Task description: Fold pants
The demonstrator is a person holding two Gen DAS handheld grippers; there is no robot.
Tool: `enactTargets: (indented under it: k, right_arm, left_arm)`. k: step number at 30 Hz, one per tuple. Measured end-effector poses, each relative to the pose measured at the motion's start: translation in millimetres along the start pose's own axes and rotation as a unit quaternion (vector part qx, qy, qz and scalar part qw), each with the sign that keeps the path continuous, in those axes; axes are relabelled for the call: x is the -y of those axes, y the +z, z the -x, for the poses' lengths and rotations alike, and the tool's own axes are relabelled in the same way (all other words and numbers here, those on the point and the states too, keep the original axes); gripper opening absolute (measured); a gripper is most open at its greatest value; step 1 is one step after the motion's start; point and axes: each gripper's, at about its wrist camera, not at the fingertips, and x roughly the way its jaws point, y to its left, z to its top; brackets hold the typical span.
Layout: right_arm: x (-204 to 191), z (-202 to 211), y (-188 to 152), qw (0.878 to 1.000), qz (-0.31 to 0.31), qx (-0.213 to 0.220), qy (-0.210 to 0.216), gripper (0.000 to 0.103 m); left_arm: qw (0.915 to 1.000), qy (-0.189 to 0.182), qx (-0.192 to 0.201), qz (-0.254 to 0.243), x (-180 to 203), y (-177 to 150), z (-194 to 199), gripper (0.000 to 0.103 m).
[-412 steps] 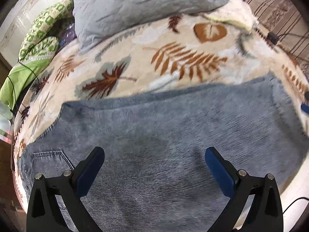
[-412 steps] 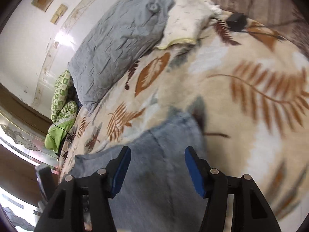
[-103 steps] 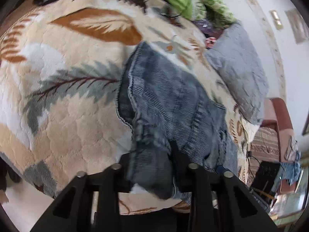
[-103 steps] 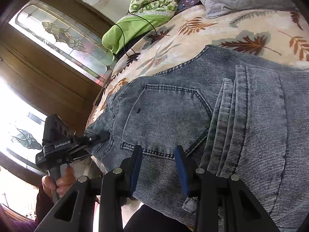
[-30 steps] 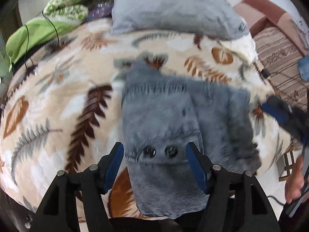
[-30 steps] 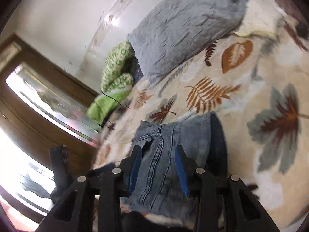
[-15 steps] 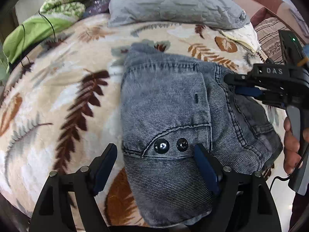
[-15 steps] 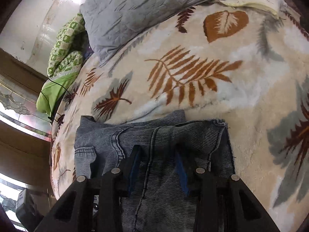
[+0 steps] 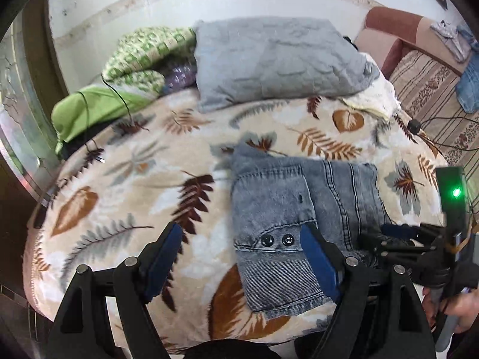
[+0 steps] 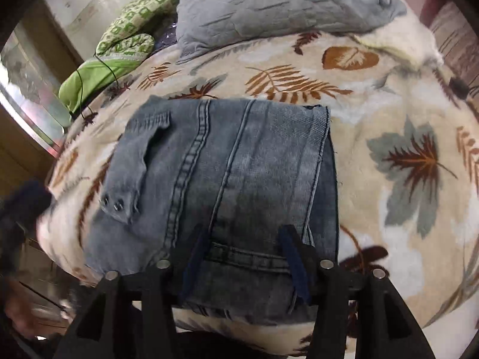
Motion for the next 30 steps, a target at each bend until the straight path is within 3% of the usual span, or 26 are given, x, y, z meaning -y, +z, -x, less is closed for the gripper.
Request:
enactTargets:
  k: [5,11,17,30]
  right_arm:
    - [-4.1,16.4,-0.6,1.000,-0.005,-0.011,-0.013,0.062]
    - [-13.8,67.2,5.1,0.999,-0.010,0.032,0.029,0.062]
    - [-29.6,108.6,5.0,0.996,0.003,0.077,0.039,0.065]
    - [-35.5,122.1,4.7,0.994,0.005,0.101,0.031,0.067]
  left_arm:
    - [0.9998,0.012,0.013,0.010,-12.3,-0.7,19.3,0.083]
    - [0.9990,0.027,0.024,0.026,-25.5,-3.1,30.8,0.083]
    - [0.9975,0.046,0.028,0.045,-42.8,-5.5,37.7,0.083]
    - [0.9940,0.076,0.020,0.077,-72.6,-8.4,33.4,0.083]
